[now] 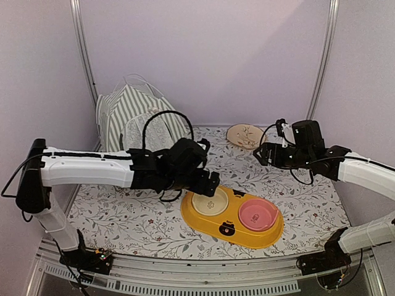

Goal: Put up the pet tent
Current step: Reset both arms

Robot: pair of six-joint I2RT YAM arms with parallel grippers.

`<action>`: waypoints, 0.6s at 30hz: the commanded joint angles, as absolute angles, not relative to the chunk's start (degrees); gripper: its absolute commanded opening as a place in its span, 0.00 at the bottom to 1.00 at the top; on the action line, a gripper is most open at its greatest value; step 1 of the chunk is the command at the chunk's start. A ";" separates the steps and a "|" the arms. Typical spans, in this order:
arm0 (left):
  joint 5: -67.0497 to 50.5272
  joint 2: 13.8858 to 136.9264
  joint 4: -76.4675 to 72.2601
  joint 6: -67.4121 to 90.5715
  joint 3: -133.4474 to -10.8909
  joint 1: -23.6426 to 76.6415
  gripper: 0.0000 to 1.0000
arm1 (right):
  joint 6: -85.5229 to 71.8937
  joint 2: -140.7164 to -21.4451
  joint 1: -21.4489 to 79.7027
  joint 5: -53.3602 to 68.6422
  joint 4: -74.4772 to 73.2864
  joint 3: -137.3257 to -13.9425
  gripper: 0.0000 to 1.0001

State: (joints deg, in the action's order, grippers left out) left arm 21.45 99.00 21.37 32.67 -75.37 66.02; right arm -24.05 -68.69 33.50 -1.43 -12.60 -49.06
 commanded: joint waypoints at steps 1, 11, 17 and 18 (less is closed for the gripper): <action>20.73 86.39 12.35 35.14 -62.55 57.00 1.00 | -22.25 -66.04 26.77 -6.32 -12.11 -47.29 0.99; 17.44 54.78 -1.61 33.11 -30.59 27.33 1.00 | -5.68 -57.90 10.81 -12.34 17.02 -26.96 0.99; 8.87 45.84 -17.42 25.74 -16.00 9.08 1.00 | -6.03 -70.33 -0.59 -11.52 34.84 -23.23 0.99; 8.15 45.50 -20.49 24.01 -14.48 7.02 0.99 | -5.20 -73.71 -0.69 -12.35 38.89 -22.78 0.99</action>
State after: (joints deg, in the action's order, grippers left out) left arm 14.87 47.66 -6.20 30.65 -19.97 13.80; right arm -8.40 -66.04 1.63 -10.50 20.25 -24.38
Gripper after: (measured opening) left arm 0.995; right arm 0.989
